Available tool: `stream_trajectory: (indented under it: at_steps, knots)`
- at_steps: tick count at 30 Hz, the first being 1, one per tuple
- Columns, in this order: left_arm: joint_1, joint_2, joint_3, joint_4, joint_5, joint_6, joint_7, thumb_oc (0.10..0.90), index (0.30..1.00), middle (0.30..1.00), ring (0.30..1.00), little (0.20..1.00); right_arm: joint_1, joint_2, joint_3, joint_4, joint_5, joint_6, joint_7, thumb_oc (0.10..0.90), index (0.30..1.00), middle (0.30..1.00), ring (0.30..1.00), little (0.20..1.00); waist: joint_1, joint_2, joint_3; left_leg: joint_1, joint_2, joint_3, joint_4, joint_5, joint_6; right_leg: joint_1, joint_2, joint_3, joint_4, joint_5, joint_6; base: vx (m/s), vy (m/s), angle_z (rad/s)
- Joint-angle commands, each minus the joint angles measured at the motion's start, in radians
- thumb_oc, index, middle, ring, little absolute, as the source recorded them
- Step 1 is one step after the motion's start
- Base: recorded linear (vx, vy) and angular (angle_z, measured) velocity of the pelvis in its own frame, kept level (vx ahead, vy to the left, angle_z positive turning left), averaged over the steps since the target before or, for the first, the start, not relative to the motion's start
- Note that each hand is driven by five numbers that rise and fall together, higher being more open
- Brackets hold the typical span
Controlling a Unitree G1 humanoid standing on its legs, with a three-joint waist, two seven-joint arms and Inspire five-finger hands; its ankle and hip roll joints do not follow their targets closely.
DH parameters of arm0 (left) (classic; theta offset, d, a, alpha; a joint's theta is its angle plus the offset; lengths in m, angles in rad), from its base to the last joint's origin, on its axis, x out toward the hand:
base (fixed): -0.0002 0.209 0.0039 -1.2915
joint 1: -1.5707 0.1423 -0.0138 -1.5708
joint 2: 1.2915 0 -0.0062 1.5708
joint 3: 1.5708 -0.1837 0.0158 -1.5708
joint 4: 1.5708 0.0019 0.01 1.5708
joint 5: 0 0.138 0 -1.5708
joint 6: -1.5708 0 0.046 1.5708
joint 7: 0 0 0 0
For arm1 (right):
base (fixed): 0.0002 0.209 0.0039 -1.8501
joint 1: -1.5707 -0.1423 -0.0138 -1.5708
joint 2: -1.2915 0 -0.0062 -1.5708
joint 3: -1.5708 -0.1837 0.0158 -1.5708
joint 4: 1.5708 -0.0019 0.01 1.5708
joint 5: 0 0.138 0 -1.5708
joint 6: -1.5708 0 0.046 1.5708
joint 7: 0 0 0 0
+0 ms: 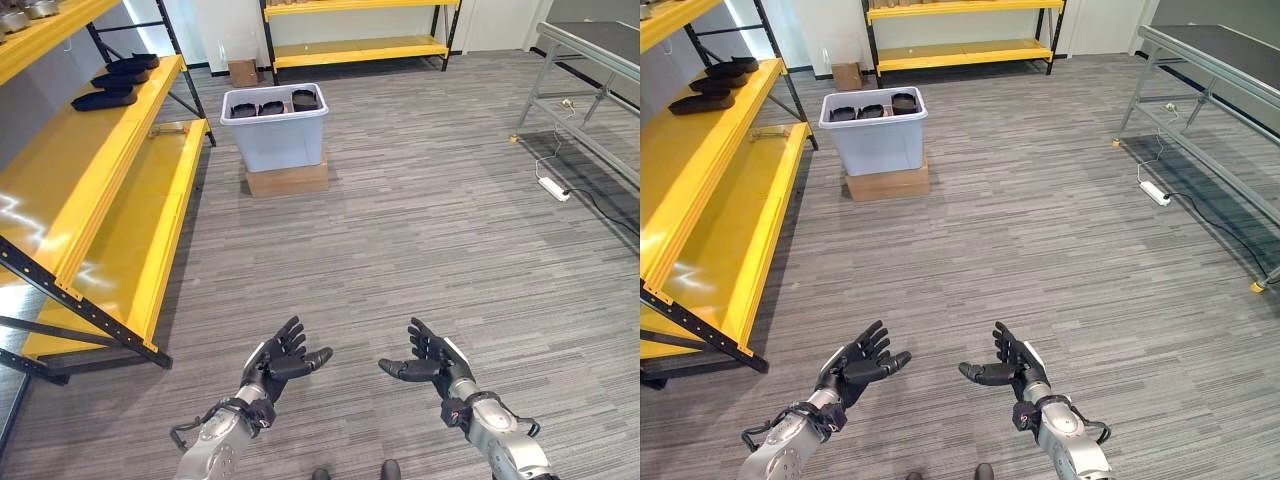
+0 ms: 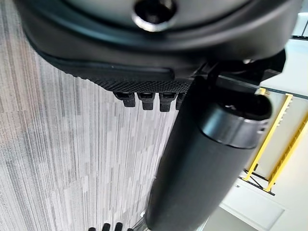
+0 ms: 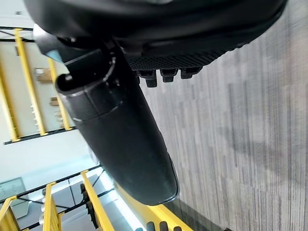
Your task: Move parts from the plastic box to the shelf.
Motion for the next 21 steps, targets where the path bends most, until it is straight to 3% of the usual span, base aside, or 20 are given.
stream_trajectory:
  at_steps: [1, 12, 17, 21]
  knots:
    - [-0.089, -0.007, 0.024, -0.061, 0.017, -0.086, -0.005, 0.9, 1.0, 1.0, 1.0, 1.0, -0.09, 0.029, -0.012, -0.084, 0.0, -0.096, 0.013, 0.9, 1.0, 1.0, 1.0, 1.0, -0.012, -0.039, -0.024, 0.016, 0.035, -0.035, -0.008, -0.09, -0.051, 0.04, -0.026, -0.02, -0.001, -0.082, 0.056, 0.0, 0.0, 0.0]
    - [-0.089, -0.007, 0.013, -0.057, 0.038, -0.075, 0.021, 0.9, 1.0, 1.0, 1.0, 1.0, -0.093, 0.03, 0.011, -0.09, 0.015, -0.08, 0.025, 0.9, 1.0, 1.0, 1.0, 1.0, -0.01, -0.04, -0.019, 0.022, 0.03, -0.035, -0.008, -0.09, -0.047, 0.043, -0.029, -0.02, -0.001, -0.08, 0.057, 0.01, 0.019, 0.0]
    - [-0.092, -0.006, 0.016, -0.055, 0.035, -0.055, 0.102, 0.9, 1.0, 1.0, 1.0, 1.0, -0.094, 0.035, 0.015, -0.076, -0.007, -0.099, 0.029, 0.9, 1.0, 1.0, 1.0, 1.0, -0.006, -0.047, -0.017, 0.027, 0.022, -0.036, -0.008, -0.097, -0.039, 0.05, -0.035, -0.021, -0.001, -0.079, 0.063, 0.05, 0.078, 0.02]
    - [-0.091, -0.008, 0.013, -0.045, 0.047, -0.046, 0.087, 0.9, 1.0, 1.0, 1.0, 1.0, -0.099, 0.041, 0.017, -0.049, 0.001, -0.098, 0.018, 0.9, 1.0, 1.0, 1.0, 1.0, -0.002, -0.054, -0.01, 0.033, 0.013, -0.039, -0.008, -0.098, -0.027, 0.06, -0.04, -0.025, 0.005, -0.076, 0.066, 0.06, 0.097, 0.05]
